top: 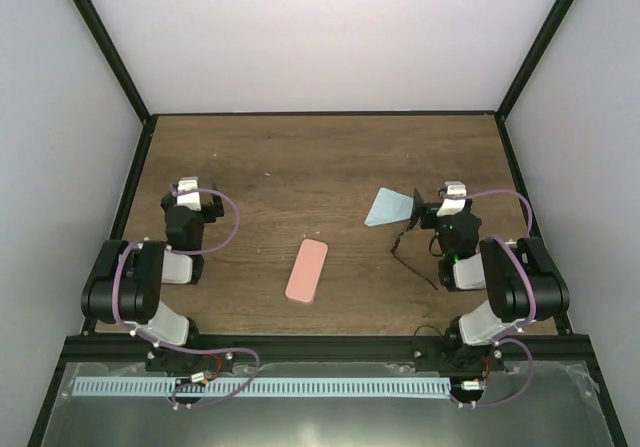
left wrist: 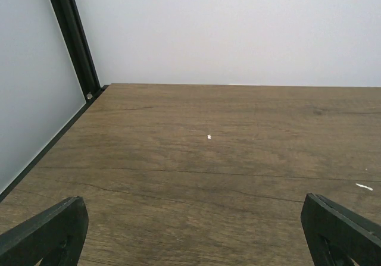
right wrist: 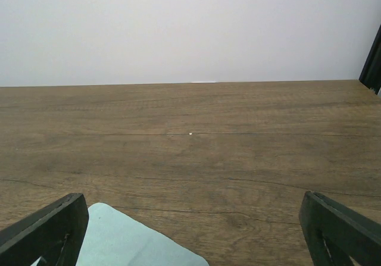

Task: Organize the sunglasses
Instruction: Pick up the sunglasses case from the center of the board.

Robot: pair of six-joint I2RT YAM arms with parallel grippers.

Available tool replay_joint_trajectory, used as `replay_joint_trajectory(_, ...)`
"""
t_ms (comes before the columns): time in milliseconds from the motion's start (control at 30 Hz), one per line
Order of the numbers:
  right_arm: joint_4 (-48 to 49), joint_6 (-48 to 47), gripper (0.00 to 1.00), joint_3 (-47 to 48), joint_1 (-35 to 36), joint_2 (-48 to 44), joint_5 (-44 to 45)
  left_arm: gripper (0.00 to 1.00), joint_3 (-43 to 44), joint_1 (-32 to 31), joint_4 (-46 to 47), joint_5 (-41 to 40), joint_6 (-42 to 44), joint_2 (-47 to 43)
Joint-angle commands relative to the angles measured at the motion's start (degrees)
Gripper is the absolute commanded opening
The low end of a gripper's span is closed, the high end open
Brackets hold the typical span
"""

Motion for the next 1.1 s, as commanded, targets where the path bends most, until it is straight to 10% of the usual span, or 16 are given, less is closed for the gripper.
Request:
replay_joint_trajectory(0,1.7,-1.2,1.00,1.1,-0.6,-0.3,-0.1,1.00,0.3,0.4,0.8,1.1,-0.6,0.1)
replay_joint_trajectory(533,0.8,-1.7,1.00,1.4,-0.6,-1.4,-0.8,1.00,0.5,0.0,-0.2,3.3,0.9,-0.9)
replay_joint_trajectory(767,-23.9,-3.5,1.00,2.8,4.7,-31.4,4.6,1.00,4.8,-10.9,-17.7,-7.7,4.9,-18.3)
replay_joint_trajectory(867,-34.0,9.5,1.00,3.5,4.7,-44.6,3.0,1.00,8.6,-18.1,-27.7,-9.0,3.8,-26.5)
replay_joint_trajectory(1067,-48.8,25.8,1.00,5.2,4.6,-56.6,-2.2,1.00,13.1,-22.1,-38.9,12.9,-4.9,-37.6)
